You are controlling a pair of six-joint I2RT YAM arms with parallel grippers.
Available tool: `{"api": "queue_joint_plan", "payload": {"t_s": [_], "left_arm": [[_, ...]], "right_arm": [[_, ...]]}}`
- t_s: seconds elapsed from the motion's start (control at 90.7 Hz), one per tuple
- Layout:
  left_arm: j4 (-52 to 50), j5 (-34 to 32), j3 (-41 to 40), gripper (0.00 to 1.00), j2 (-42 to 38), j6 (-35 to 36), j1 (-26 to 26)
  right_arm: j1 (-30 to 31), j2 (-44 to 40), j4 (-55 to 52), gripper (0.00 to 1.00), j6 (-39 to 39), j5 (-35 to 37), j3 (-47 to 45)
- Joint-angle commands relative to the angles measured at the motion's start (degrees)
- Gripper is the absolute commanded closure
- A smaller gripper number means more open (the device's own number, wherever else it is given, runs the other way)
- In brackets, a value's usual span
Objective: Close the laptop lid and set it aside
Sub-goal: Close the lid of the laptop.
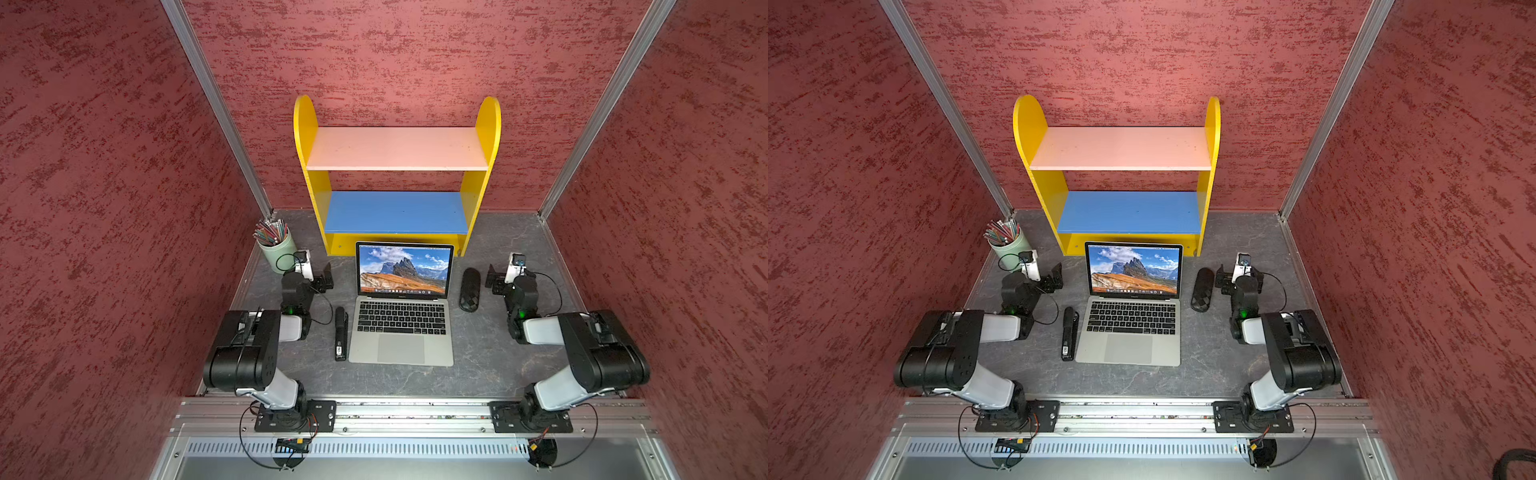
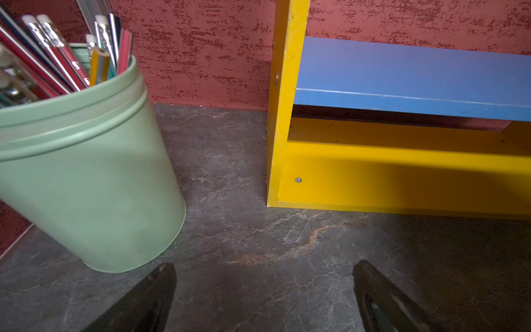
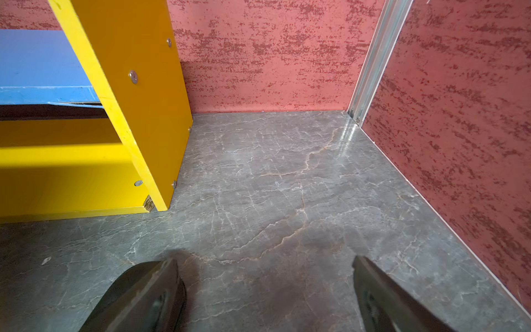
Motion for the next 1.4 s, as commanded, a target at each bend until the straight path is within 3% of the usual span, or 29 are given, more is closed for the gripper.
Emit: {"api": "queue_joint_plan", "payload": {"t_s": [0.0,0.661,0.904,1.146,1.389], "left_arm": [[-0.2,0.94,-0.46,0.0,-0.94,-0.11,0.22],[-0.2,0.9,-0.46,0.0,-1.01,-0.08,0.28],[1.64,-4.64,-2.34,0.0,-3.36,0.8,-2.11],[-10.36,-11.95,-0.25,0.0,-15.43,3.7,-6.93],[-25.67,-12.37,3.25,0.0,-30.35,-3.14,-7.17]], "right_arm": [[0.22,-0.57,1.28,0.02,-0.46,-0.56,-0.42],[0.21,-0.74,1.58,0.02,-0.58,-0.57,-0.62],[0.39,-7.45,-0.9,0.02,-1.27,-2.07,-2.0],[0.36,-18.78,-23.39,0.02,3.65,-2.77,4.72],[0.34,-25.23,-34.85,0.02,13.03,-4.94,9.68]]}}
